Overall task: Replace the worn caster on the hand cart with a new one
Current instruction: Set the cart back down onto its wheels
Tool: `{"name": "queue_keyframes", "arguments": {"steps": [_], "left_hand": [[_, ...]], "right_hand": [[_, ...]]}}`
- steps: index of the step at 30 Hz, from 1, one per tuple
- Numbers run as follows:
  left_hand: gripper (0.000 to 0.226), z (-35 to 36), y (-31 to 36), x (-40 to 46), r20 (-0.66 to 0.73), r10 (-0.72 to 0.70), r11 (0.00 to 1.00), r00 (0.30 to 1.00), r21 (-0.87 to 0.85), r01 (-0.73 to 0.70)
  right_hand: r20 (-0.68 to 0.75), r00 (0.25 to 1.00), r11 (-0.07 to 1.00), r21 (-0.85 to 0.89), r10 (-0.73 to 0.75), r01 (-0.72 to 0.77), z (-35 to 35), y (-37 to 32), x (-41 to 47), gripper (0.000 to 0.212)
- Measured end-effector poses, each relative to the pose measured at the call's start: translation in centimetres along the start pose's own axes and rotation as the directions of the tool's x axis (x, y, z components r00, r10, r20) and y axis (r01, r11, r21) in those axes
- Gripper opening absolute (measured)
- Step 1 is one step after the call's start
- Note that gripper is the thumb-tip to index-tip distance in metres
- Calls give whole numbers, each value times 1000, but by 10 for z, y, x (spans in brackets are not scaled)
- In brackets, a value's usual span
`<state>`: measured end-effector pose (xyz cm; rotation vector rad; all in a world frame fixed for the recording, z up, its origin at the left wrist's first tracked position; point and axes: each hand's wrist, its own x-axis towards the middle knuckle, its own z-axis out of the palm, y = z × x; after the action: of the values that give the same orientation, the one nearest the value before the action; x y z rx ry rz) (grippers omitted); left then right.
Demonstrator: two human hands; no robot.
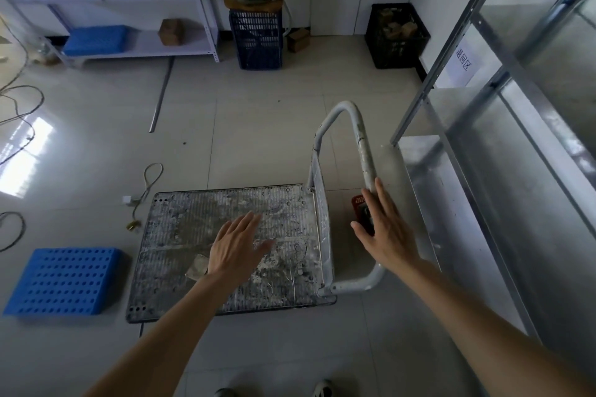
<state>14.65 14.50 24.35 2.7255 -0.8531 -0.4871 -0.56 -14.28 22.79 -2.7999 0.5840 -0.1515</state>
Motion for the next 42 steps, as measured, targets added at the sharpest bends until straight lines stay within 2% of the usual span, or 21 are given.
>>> {"name": "queue_keyframes", "arguments": {"steps": [13, 24, 33, 42], "left_hand": [[75, -22, -100, -35, -59, -92, 996, 994, -20, 91], [78, -41, -164, -60, -94, -166, 986, 982, -31, 164], [74, -41, -187, -66, -101, -190, 982, 977, -16, 189], [74, -38, -166, -59, -97, -184, 983, 978, -24, 182]], "right_hand": [[53, 996, 992, -102, -75, 80, 40, -165, 14, 81], [68, 995, 996, -46, -77, 80, 68, -250, 14, 80], [45, 995, 995, -40, -90, 92, 78, -273, 15, 79], [26, 995, 993, -64, -97, 99, 71, -244, 14, 78]]}}
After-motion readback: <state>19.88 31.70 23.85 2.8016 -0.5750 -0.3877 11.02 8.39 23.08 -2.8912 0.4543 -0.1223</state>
